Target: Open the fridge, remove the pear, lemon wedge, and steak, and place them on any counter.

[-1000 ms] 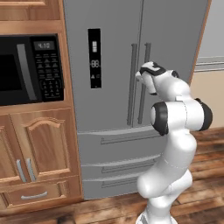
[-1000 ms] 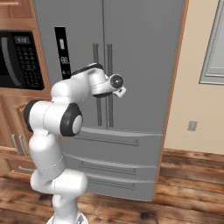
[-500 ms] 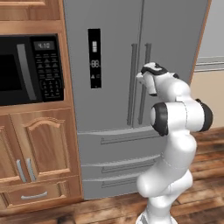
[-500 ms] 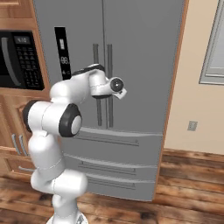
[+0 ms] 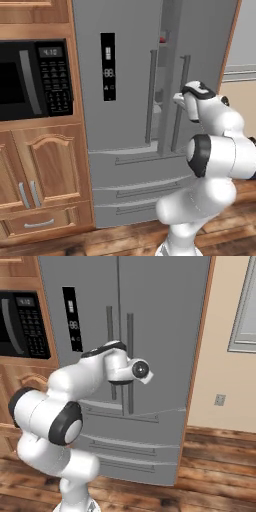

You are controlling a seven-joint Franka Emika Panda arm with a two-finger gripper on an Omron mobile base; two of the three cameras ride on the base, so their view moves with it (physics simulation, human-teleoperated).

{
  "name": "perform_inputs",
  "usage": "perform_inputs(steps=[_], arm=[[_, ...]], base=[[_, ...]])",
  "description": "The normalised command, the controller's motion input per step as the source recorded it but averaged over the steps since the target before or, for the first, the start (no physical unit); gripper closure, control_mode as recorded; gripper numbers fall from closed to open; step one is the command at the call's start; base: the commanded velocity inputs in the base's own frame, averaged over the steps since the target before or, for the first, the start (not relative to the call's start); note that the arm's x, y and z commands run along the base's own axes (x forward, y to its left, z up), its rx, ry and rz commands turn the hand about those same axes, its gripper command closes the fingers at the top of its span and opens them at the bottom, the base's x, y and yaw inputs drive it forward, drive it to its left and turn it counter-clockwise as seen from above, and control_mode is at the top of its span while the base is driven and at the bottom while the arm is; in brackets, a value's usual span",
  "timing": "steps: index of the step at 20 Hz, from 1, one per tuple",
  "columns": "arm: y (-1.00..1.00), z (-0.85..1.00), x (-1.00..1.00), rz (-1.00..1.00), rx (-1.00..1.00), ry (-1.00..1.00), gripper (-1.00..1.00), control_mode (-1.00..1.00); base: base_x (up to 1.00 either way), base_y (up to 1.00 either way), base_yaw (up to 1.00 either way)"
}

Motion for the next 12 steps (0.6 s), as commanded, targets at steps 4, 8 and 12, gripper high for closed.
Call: perform_inputs(steps=[4, 8, 12], arm=[[-1.00, -0.50, -1.00, -0.04, 0.00, 0.00, 1.00, -1.00], [-1.00, -0.50, -1.00, -0.01, 0.01, 0.00, 1.00, -1.00], [-1.00, -0.51, -1.00, 0.00, 0.00, 0.00, 1.00, -1.00]], base=[[0.00, 0.00, 0.00], [0.00, 0.00, 0.00], [0.00, 0.00, 0.00]])
